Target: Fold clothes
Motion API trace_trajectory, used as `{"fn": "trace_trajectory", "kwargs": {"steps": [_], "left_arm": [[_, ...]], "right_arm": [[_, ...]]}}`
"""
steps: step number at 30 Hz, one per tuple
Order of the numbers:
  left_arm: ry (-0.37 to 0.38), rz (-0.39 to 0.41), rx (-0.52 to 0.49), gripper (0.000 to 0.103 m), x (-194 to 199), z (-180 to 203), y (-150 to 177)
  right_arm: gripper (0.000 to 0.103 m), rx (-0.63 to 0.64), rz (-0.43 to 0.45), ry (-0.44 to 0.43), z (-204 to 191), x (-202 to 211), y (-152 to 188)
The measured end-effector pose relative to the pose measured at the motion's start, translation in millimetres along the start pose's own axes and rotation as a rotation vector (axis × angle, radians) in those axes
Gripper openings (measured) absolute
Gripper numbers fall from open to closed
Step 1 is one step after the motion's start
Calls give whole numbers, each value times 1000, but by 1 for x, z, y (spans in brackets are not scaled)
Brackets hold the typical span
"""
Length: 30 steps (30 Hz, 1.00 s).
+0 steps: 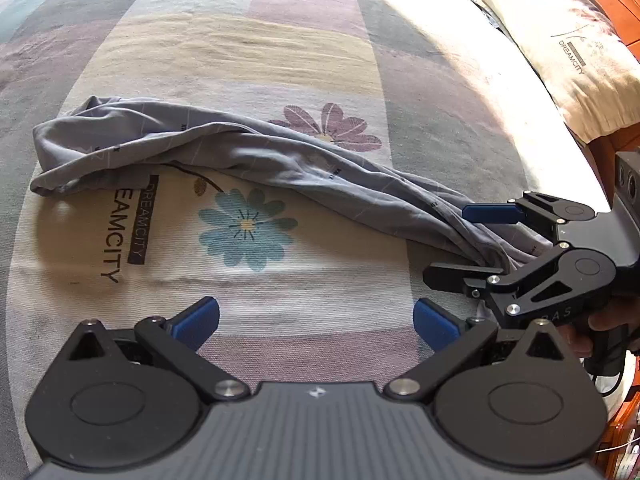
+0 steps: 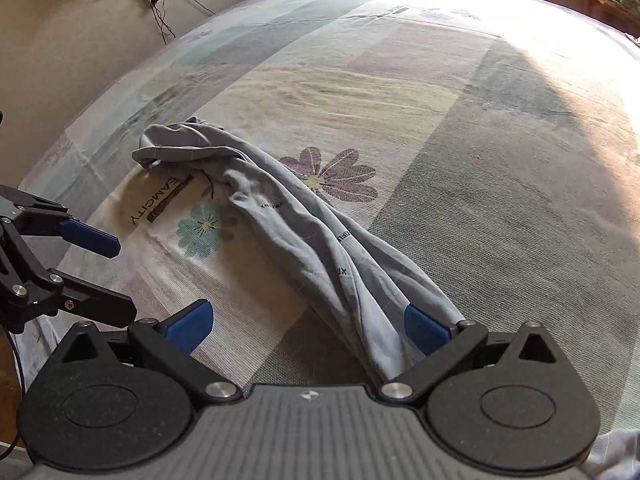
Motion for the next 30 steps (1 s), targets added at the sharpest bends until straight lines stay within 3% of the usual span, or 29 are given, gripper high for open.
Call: {"fn": "trace_trajectory", "kwargs": {"steps": [9, 12, 16, 22, 30], "left_arm": [[42, 0, 41, 102, -7, -33, -8], [45, -1, 43, 102, -7, -40, -10], [49, -2, 46, 102, -8, -49, -12], [49, -12, 28, 102, -15, -60, -12], [83, -37, 64, 102, -36, -78, -4]], "right_arm": [[103, -27, -45, -24, -9, -20, -14], [103, -88, -75, -87, -12, -24, -19], [103, -156, -155, -183, -30, -24, -3], [103, -69, -225, -175, -57, -26, 22], [103, -35, -77, -100, -58, -29, -18]]}}
Point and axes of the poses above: each gripper's, at about its wrist camera, not at the fingertips, and x roughly against the way its jaws point, z to its right, y to its underside, the point moved 6 cm from there along -x, roughly the way its jaws point, and after that the axes turned 1 degree about -z, right-handed, at the moved point
